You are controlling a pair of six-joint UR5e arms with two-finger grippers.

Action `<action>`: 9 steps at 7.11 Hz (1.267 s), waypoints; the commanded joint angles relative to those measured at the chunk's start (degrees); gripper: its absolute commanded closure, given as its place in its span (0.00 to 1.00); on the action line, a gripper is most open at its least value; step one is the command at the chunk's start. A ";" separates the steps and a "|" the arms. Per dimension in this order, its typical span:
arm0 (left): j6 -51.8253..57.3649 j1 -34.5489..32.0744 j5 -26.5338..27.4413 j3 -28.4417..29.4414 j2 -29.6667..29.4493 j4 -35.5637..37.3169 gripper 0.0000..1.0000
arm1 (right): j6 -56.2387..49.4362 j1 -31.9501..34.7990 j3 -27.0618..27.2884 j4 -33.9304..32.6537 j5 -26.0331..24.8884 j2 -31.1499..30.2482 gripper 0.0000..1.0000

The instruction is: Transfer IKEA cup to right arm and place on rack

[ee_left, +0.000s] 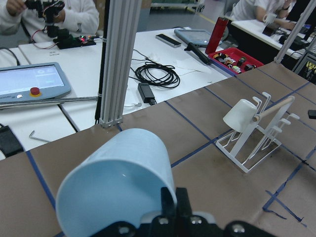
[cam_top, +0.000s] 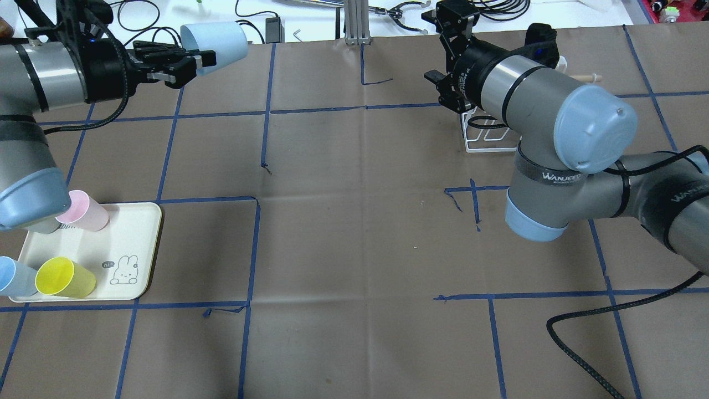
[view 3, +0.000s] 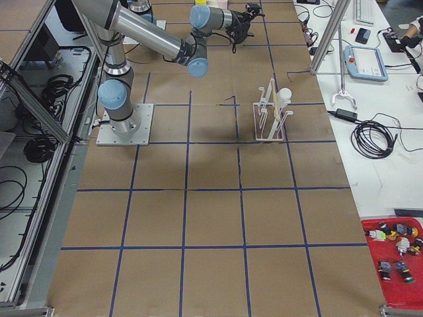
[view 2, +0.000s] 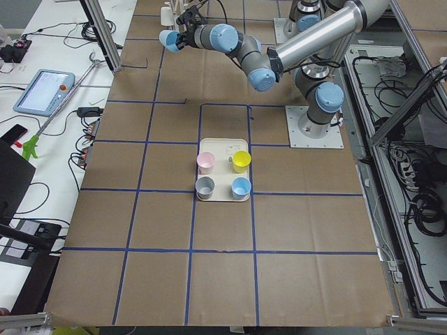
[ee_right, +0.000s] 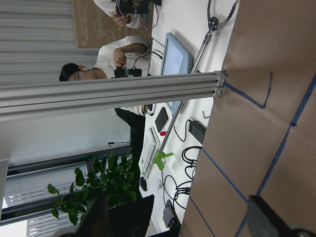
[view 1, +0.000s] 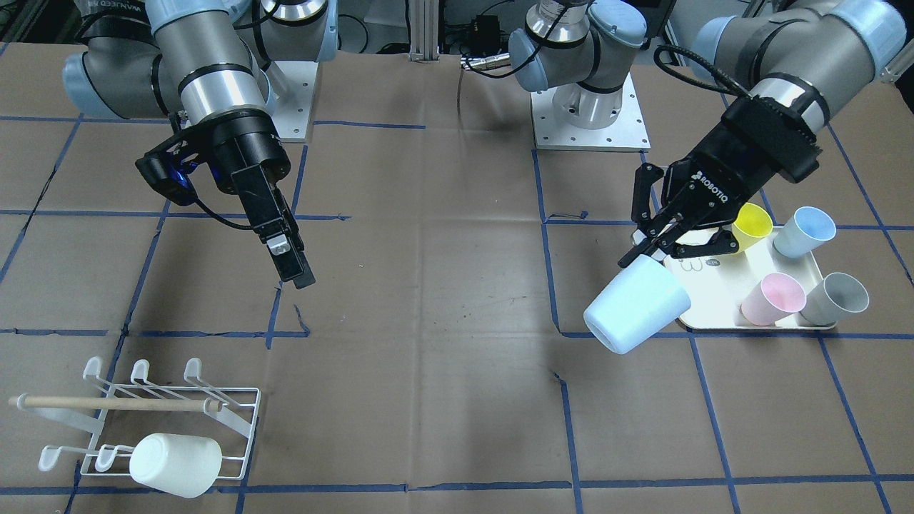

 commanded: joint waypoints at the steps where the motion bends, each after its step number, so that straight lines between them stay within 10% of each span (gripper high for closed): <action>1: 0.01 -3.26 -4.08 -1.40 -8.10 15.07 0.99 | -0.26 0.00 0.04 0.16 0.35 1.32 0.00; 6: -2.53 -6.71 -12.42 -9.90 -16.05 42.34 0.97 | 6.03 4.12 -0.66 -0.81 0.96 6.14 0.00; 9: -6.23 -11.26 -11.57 -10.37 -15.00 43.88 0.96 | 7.65 7.46 -5.66 -2.03 0.96 10.27 0.00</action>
